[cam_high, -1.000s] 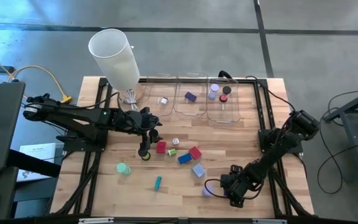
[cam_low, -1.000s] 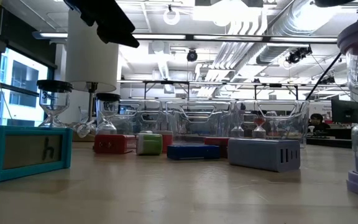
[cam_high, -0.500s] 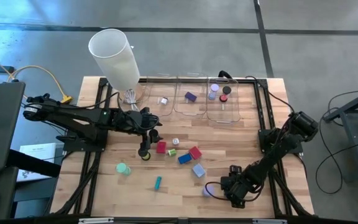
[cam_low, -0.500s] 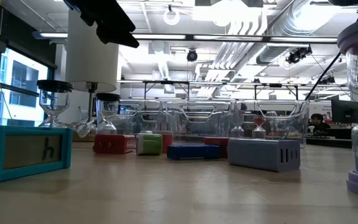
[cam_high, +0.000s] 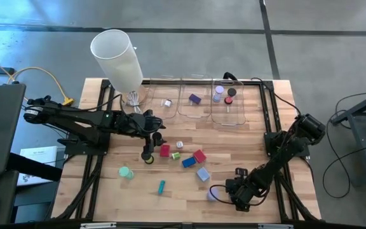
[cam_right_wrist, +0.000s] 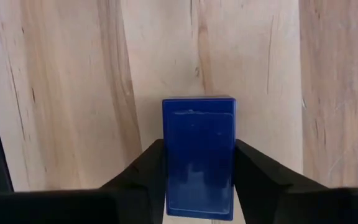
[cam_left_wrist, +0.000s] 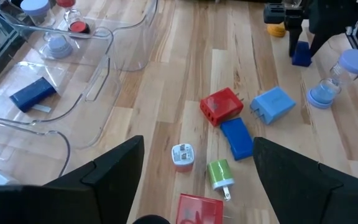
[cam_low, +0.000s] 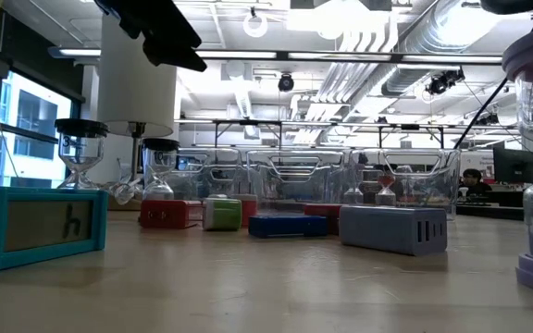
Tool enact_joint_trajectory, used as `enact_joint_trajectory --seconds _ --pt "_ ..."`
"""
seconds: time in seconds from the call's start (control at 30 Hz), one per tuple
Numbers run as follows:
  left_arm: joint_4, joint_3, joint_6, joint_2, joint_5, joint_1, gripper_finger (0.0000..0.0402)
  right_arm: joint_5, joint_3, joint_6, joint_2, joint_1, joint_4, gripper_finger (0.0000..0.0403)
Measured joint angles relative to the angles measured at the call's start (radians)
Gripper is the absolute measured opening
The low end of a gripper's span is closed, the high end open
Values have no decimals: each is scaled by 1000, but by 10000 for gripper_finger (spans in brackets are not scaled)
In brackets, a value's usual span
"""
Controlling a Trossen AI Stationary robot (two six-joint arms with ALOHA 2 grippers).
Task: Pick & Place Office items
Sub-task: Put the dark blue digital clock into the middle transparent bin
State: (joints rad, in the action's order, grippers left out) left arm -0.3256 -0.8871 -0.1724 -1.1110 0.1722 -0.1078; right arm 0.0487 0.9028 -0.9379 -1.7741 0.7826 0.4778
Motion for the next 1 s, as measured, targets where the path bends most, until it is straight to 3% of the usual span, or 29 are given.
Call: enact_joint_trajectory --seconds 0.17,0.37,0.47,0.67,1.0 --pt "0 0 -2 0 0 0 294 12 -2 -10 13 -3 1 134" --pt "-1 0 -11 0 0 0 294 138 39 -12 40 -4 103 134" --pt "-2 0 -15 0 0 0 294 195 75 -16 44 -11 219 134" --pt "-2 0 -15 0 0 0 294 168 169 -44 46 -42 437 134" --pt "-1 0 -17 0 0 0 294 292 392 -24 48 -120 816 134"
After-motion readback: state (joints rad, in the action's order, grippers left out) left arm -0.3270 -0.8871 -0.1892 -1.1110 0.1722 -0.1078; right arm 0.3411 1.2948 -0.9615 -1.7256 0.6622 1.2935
